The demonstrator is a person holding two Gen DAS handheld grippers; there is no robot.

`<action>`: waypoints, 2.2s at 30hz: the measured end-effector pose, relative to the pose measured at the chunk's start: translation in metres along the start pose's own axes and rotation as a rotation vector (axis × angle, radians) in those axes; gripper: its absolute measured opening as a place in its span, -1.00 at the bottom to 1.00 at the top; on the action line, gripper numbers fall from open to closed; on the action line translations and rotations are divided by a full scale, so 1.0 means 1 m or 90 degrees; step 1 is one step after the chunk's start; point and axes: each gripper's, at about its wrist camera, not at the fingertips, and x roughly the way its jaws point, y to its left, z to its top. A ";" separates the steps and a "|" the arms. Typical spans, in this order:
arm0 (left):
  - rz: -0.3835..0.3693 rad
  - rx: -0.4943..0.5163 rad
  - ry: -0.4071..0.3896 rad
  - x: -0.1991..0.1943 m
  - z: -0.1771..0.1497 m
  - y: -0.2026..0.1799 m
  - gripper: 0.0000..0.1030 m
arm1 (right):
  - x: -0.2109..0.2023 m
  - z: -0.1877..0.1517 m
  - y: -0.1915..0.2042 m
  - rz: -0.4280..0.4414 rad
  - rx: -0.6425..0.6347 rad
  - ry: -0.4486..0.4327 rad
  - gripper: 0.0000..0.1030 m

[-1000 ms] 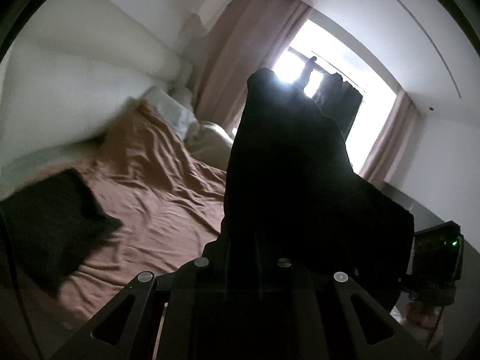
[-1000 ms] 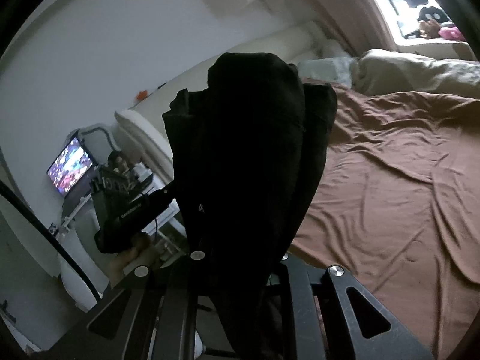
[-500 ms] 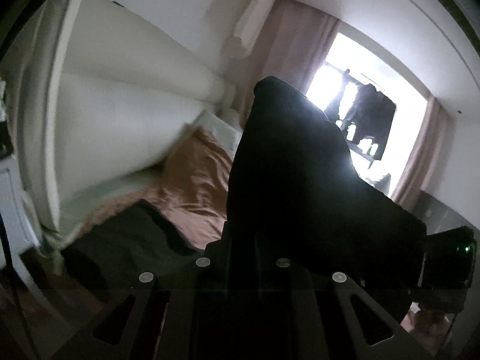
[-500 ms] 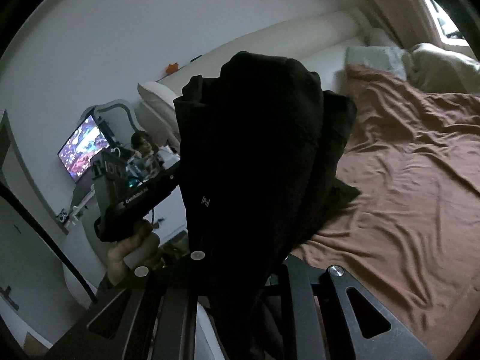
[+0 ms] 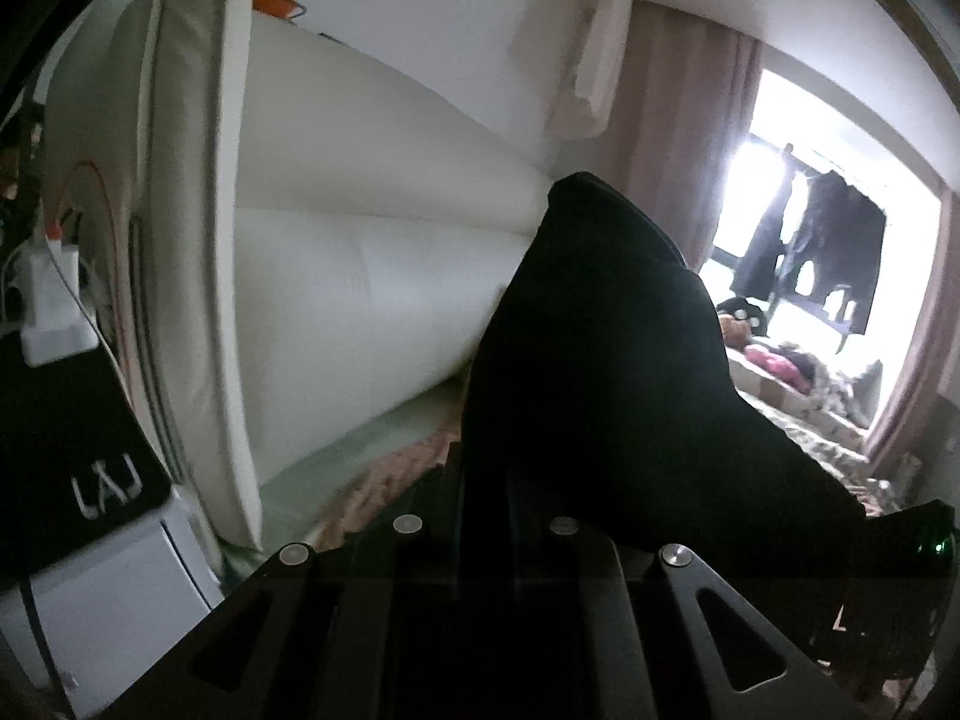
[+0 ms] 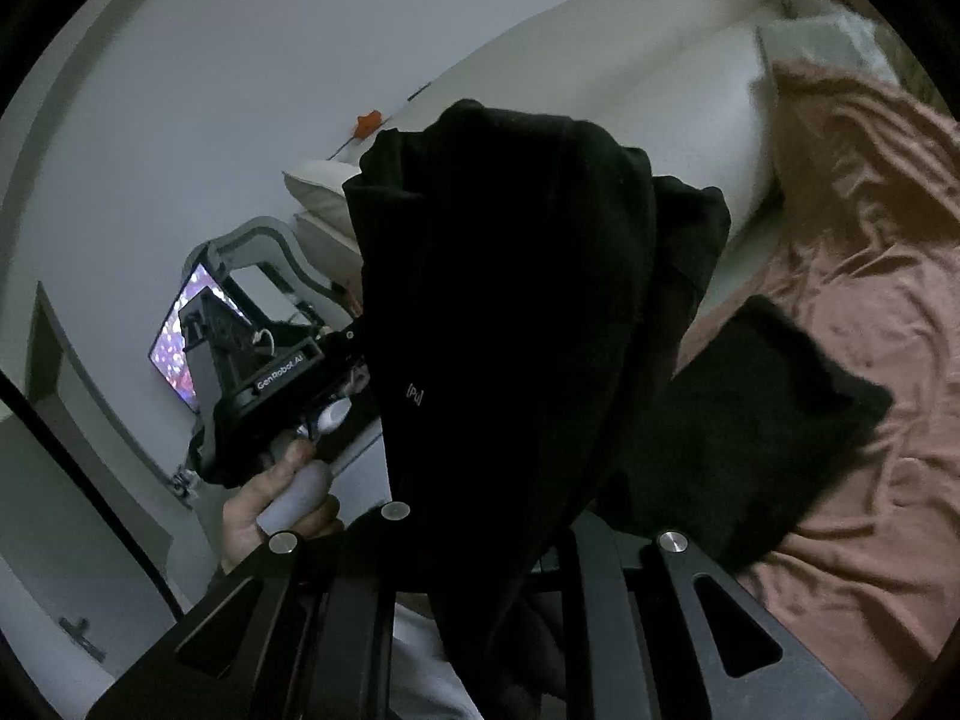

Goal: Fold large clothes
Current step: 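Carry the folded black shirt with both tools toward the headboard corner, then lower the black shirt onto the bed by the headboard and open both tools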

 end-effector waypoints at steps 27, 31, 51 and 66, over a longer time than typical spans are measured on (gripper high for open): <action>0.137 0.011 0.169 0.201 -0.058 0.031 -0.78 | 0.094 0.014 -0.178 -0.009 0.170 0.051 -0.80; 0.156 -0.002 0.190 0.207 -0.075 0.033 -0.78 | 0.100 0.009 -0.204 -0.088 0.195 0.058 -0.80; 0.208 -0.162 0.207 0.127 -0.175 0.057 0.25 | 0.076 -0.026 -0.227 -0.134 0.321 0.013 -0.65; 0.236 -0.173 0.214 0.122 -0.209 0.042 0.34 | 0.061 0.024 -0.166 -0.260 0.045 0.073 -0.21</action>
